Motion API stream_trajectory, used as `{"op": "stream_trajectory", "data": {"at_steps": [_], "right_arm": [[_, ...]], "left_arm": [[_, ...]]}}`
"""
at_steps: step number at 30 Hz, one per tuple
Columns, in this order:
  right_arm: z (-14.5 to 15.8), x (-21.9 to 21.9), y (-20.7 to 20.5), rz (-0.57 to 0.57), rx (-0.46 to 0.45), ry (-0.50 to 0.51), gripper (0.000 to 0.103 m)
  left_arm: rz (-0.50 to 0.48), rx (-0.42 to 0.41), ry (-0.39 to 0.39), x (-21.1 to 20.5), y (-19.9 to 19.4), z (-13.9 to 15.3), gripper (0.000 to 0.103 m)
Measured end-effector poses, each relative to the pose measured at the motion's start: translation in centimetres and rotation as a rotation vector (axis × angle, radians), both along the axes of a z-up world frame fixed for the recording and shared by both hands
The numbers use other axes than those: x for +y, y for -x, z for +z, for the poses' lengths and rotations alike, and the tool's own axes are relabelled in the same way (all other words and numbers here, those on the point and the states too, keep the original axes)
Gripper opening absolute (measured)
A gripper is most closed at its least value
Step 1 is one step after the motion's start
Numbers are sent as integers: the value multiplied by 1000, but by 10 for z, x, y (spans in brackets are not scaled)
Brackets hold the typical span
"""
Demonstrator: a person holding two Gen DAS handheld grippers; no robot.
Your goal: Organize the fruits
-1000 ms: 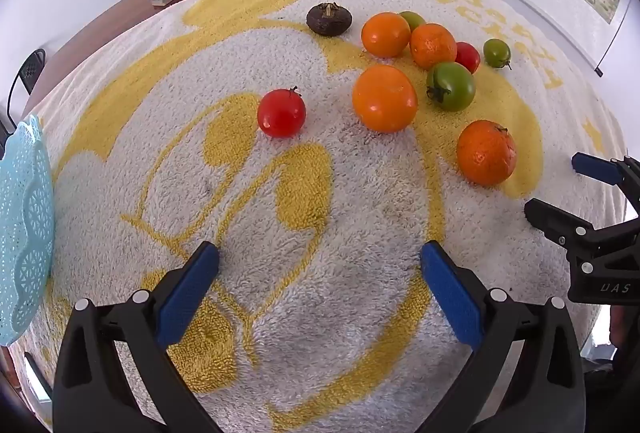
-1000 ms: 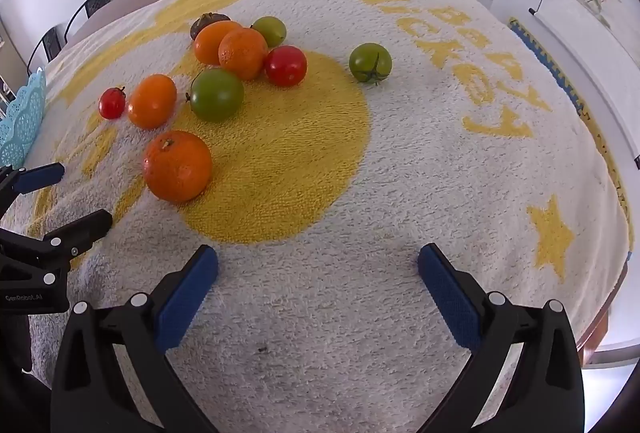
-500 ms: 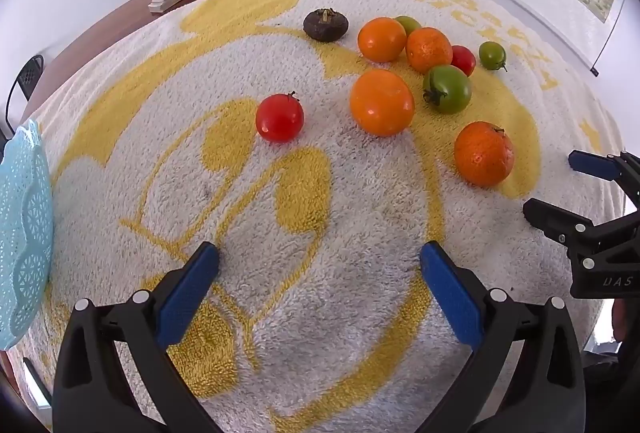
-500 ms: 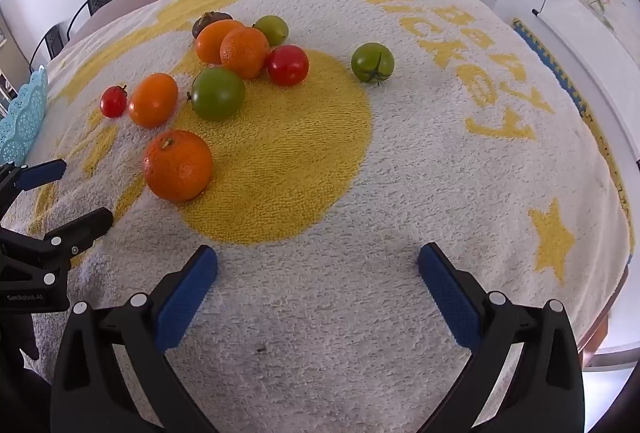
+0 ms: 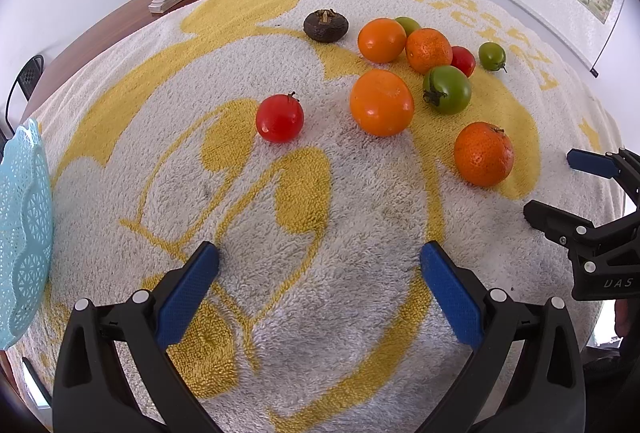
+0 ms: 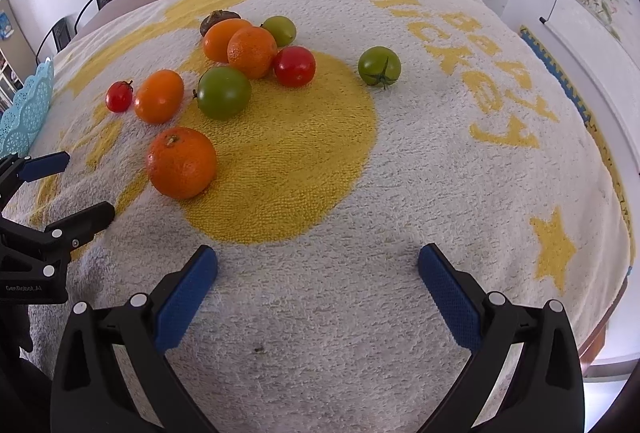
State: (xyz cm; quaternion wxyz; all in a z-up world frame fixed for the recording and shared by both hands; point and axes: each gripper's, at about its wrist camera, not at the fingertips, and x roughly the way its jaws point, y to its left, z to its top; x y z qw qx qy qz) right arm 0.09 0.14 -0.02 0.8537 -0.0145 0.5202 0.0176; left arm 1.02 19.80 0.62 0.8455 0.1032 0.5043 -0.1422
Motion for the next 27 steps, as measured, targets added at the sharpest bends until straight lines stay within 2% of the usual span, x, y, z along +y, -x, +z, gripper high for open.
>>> {"op": "stream_trajectory", "data": {"at_steps": [27], "right_arm": [[-1, 0, -4, 36, 2, 4, 98]], "left_arm": [[7, 2, 1, 0, -1, 1, 101]]}}
